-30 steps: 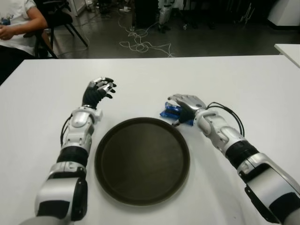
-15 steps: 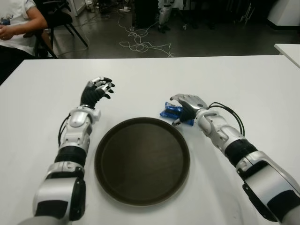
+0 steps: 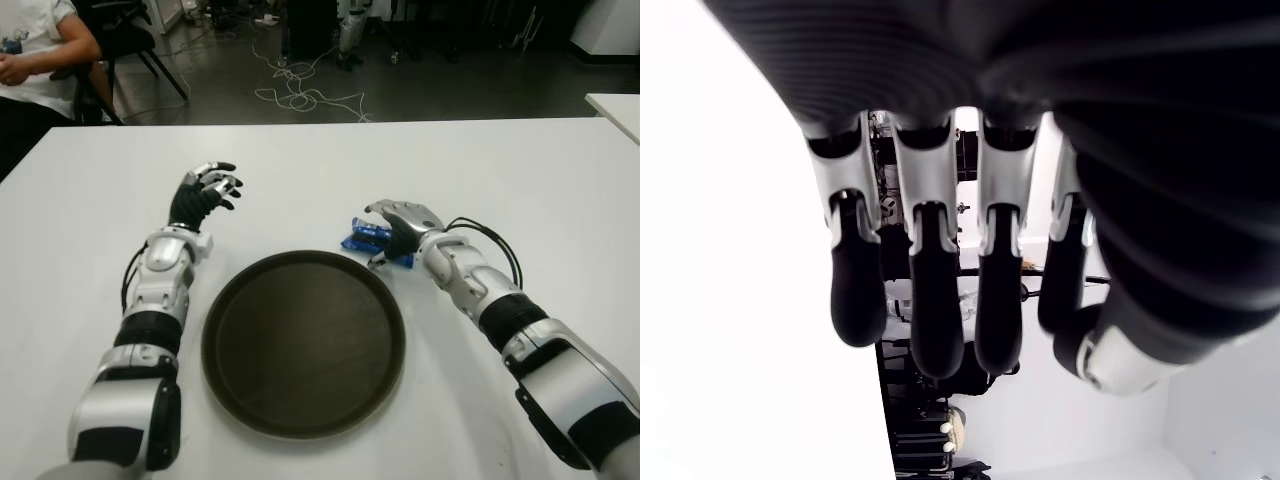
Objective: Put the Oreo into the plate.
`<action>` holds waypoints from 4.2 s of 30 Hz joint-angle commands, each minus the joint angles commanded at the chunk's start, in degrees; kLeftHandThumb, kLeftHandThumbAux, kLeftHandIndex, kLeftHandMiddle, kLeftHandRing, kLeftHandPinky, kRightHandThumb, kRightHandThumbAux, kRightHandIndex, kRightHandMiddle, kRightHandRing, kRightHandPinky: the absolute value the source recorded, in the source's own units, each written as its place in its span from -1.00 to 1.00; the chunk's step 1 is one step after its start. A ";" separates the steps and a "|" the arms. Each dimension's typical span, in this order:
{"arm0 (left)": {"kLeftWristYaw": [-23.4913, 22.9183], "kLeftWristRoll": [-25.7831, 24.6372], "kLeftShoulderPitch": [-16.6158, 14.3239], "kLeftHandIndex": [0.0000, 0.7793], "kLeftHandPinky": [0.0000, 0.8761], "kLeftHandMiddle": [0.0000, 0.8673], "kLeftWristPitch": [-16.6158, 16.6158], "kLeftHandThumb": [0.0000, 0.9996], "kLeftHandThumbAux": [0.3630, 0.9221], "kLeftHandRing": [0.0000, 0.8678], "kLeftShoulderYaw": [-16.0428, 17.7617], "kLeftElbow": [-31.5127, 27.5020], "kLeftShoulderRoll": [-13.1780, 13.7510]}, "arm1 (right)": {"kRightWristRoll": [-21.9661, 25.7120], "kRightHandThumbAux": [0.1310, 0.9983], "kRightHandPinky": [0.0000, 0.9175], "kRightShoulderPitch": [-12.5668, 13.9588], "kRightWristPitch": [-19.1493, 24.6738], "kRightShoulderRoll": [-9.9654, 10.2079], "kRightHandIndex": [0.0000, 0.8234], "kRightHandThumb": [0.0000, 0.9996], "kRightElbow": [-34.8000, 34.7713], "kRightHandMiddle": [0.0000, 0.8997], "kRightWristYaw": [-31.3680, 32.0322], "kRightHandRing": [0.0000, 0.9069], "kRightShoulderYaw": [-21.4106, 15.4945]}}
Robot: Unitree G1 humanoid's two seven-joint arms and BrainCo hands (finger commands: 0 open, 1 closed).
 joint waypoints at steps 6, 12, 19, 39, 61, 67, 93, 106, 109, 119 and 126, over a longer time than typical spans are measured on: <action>-0.06 -0.26 -0.03 0.06 0.33 0.08 0.27 0.67 0.11 0.19 0.12 -0.12 -0.16 | -0.09 0.40 -0.69 -0.11 -0.41 -0.18 -0.64 -1.00 0.26 -0.68 -0.02 -0.68 0.16; -0.06 -0.21 0.11 0.07 0.31 0.07 0.28 0.67 0.11 0.17 0.00 -0.44 -0.26 | -0.18 0.40 -0.62 -0.12 -0.81 -0.40 -0.63 -1.00 0.54 -0.67 0.15 -0.65 0.29; 0.21 -0.08 0.12 0.07 0.27 0.07 0.33 0.67 0.11 0.15 -0.08 -0.63 -0.37 | -0.27 0.40 -0.70 -0.47 -0.73 -0.27 -0.67 -1.00 1.61 -0.70 1.10 -0.69 0.69; 0.26 -0.13 0.44 0.07 0.22 0.07 0.41 0.67 0.11 0.13 -0.24 -1.58 -0.66 | -0.24 0.39 -0.79 -1.42 -1.74 1.07 -0.69 -1.00 7.09 -0.72 1.19 -0.73 1.32; 0.37 -0.03 0.30 0.07 0.28 0.08 0.34 0.67 0.11 0.16 -0.34 -1.30 -0.65 | -0.12 0.41 -0.77 -2.92 -2.53 2.19 -0.68 -1.00 13.05 -0.70 -1.09 -0.72 1.73; 0.41 0.05 0.40 0.07 0.27 0.08 0.20 0.67 0.11 0.16 -0.42 -1.42 -0.71 | -0.06 0.38 -0.77 -3.41 -2.60 2.16 -0.66 -1.00 13.93 -0.69 -0.42 -0.71 2.01; 0.69 0.19 0.16 0.07 0.32 0.07 0.56 0.67 0.11 0.18 -0.75 -1.48 -0.81 | -0.28 0.31 -0.78 -5.35 -2.75 1.72 -0.73 -1.00 18.24 -0.71 -0.30 -0.71 2.95; 0.66 -0.48 0.68 0.07 0.24 0.08 1.25 0.67 0.11 0.15 -0.46 -2.95 -1.28 | -1.13 0.32 -0.56 -6.74 -0.90 1.19 -0.60 -1.00 18.11 -0.63 2.11 -0.61 4.24; 0.68 -0.46 0.75 -0.06 0.22 0.12 1.56 0.64 0.15 0.13 -0.46 -3.24 -1.28 | -1.25 0.35 -0.43 -7.00 -0.85 0.82 -0.49 -1.00 17.61 -0.59 2.15 -0.56 4.50; 0.89 0.37 0.66 0.04 0.28 0.08 1.51 0.66 0.12 0.15 -0.87 -2.84 -0.98 | -0.66 0.37 0.15 -5.92 -2.41 -0.67 0.10 -0.27 14.51 0.04 -2.07 0.01 4.16; 1.00 0.44 0.89 0.07 0.26 0.07 1.52 0.67 0.11 0.16 -1.02 -3.34 -1.05 | -0.52 0.35 0.27 -5.78 -3.01 -1.38 0.05 0.35 13.87 0.29 -4.29 0.28 3.97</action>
